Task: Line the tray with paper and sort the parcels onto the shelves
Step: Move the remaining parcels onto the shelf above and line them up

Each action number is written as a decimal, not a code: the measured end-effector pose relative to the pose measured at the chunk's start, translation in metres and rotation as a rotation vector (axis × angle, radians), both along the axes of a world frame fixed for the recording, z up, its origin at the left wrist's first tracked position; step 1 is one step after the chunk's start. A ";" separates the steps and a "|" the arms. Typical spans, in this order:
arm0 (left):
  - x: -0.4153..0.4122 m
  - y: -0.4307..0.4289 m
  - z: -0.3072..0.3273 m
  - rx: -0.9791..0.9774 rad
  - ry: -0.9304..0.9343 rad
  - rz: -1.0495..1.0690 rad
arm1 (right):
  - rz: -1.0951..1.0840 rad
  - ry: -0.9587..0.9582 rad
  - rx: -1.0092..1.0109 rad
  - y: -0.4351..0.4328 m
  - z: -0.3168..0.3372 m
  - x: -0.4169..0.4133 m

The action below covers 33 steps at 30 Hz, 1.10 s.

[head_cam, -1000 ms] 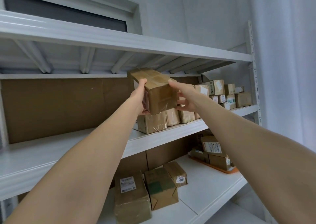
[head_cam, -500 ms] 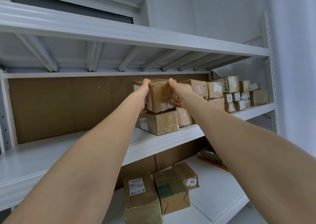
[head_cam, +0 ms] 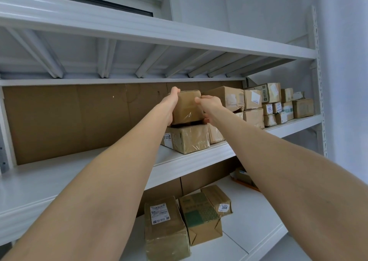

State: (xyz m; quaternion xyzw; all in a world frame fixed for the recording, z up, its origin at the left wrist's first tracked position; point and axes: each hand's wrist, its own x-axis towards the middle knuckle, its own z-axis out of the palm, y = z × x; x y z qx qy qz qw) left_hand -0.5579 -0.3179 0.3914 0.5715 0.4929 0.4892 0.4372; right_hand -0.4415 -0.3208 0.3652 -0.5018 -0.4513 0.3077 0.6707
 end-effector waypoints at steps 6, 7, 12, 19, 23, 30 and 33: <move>0.007 -0.007 -0.001 0.042 0.025 0.028 | -0.033 -0.017 -0.008 -0.001 -0.004 0.002; 0.008 -0.009 -0.001 0.041 0.026 0.026 | -0.036 -0.025 -0.010 -0.001 -0.005 0.001; 0.007 -0.014 -0.002 0.050 0.020 0.058 | -0.044 -0.051 0.001 -0.003 -0.008 0.000; 0.002 -0.017 -0.003 0.048 0.020 0.067 | -0.018 -0.068 -0.018 -0.004 -0.015 0.000; 0.001 -0.021 -0.004 0.032 0.039 0.052 | -0.005 -0.071 -0.019 -0.006 -0.016 0.000; 0.004 -0.030 -0.006 0.100 0.107 0.081 | -0.016 -0.110 -0.014 -0.015 -0.021 0.007; 0.005 -0.034 -0.009 0.127 0.140 0.106 | -0.015 -0.117 -0.015 -0.021 -0.026 0.011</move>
